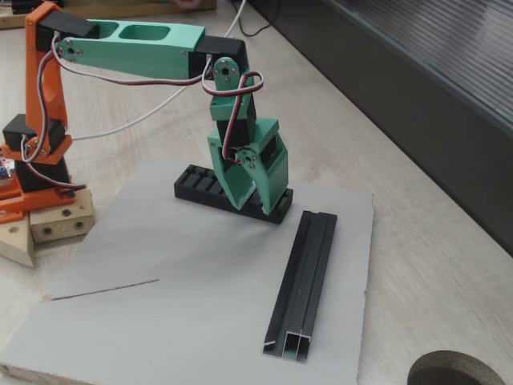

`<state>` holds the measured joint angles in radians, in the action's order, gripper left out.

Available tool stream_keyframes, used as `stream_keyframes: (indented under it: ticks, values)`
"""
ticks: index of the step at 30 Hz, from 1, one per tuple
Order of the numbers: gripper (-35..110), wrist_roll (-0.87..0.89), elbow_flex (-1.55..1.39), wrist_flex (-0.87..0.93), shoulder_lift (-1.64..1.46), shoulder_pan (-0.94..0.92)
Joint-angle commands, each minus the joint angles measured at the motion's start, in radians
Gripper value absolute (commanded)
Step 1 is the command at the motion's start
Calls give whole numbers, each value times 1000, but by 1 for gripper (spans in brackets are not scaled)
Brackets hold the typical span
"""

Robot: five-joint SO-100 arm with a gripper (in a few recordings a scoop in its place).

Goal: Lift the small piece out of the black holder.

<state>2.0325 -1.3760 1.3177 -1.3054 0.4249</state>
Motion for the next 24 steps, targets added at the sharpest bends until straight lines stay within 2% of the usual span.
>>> stream_keyframes:
  ticks: [1,7,14,24]
  values:
    - [33,14,-11,9,-8,23]
    - [33,14,-11,9,-8,23]
    - [20,20,-11,8,-8,23]
    - [16,20,-12,8,-8,23]
